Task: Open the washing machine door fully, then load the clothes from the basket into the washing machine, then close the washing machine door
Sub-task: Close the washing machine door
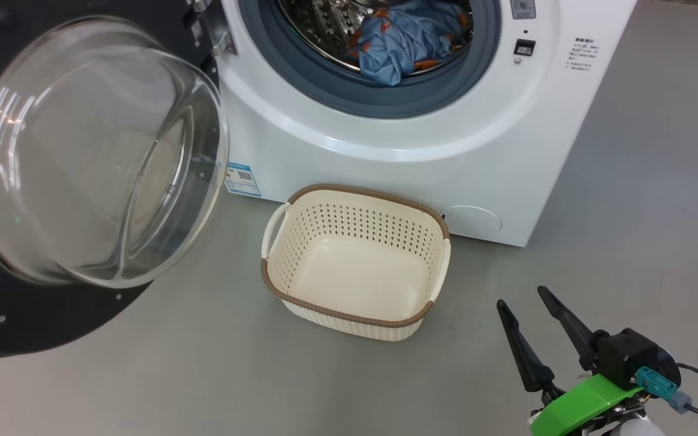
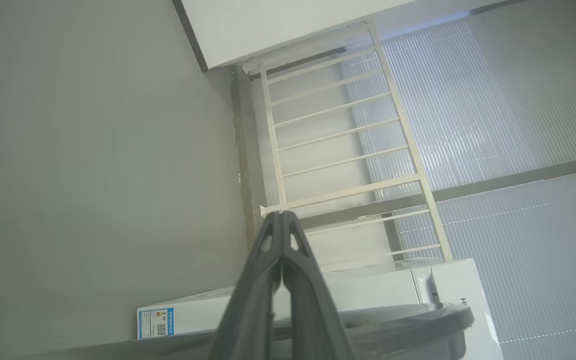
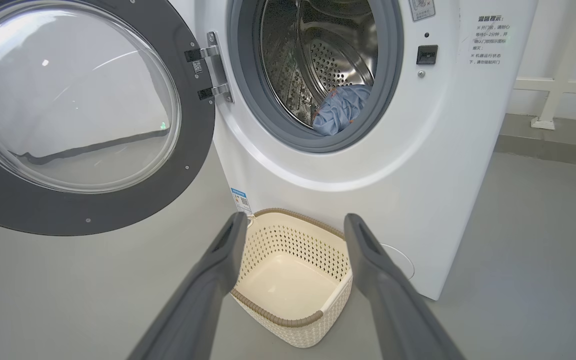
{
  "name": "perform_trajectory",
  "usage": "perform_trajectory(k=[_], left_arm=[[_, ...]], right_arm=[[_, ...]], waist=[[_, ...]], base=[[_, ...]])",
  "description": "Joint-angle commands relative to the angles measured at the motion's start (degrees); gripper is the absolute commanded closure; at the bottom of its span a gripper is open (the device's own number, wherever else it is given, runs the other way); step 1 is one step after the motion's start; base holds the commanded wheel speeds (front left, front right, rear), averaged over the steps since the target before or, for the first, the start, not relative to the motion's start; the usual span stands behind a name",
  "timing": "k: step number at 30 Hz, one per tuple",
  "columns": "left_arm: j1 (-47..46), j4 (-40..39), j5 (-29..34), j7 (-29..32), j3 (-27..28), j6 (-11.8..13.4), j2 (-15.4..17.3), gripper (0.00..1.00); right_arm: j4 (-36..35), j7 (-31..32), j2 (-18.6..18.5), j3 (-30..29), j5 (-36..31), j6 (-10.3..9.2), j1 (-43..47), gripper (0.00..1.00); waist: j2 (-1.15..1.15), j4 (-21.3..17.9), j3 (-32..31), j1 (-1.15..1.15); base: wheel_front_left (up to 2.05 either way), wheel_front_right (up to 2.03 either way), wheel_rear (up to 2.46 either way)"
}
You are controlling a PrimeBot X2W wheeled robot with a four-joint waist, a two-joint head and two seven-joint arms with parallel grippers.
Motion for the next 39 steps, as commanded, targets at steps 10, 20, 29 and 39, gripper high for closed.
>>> perform_trajectory(k=[10, 20, 29, 39], left_arm=[[-1.62, 0.89, -2.83, 6.80, 0.00, -0.53, 4.28, 1.00], [-0.03, -0.21, -5.26, 13.77, -1.82, -1.07, 2.36, 1.00], [2.80, -3.88, -7.77, 21.49, -3.21, -0.97, 0.50, 1.00], [7.43, -11.97, -13.33, 34.41, -5.29, 2.48, -3.72, 1.00]], right_arm=[[-1.24, -0.27, -0.71, 1.17, 1.14, 0.56, -1.92, 0.00], [-0.77, -0.11, -0.58, 1.42, 1.32, 0.56, -2.19, 0.00], [-0.17, 0.00, -0.33, 1.41, 1.73, 0.56, -2.05, 0.00], [1.04, 0.02, 0.04, 1.75, 3.13, 0.56, -1.62, 0.00]], waist=[[0.00, -1.19, 1.02, 0.00], [0.00, -1.35, 1.00, 0.00], [0.00, -1.24, 0.74, 0.00], [0.00, -0.82, -0.07, 0.00]], base=[[0.00, 0.00, 0.00], [0.00, 0.00, 0.00], [0.00, 0.00, 0.00], [0.00, 0.00, 0.00]])
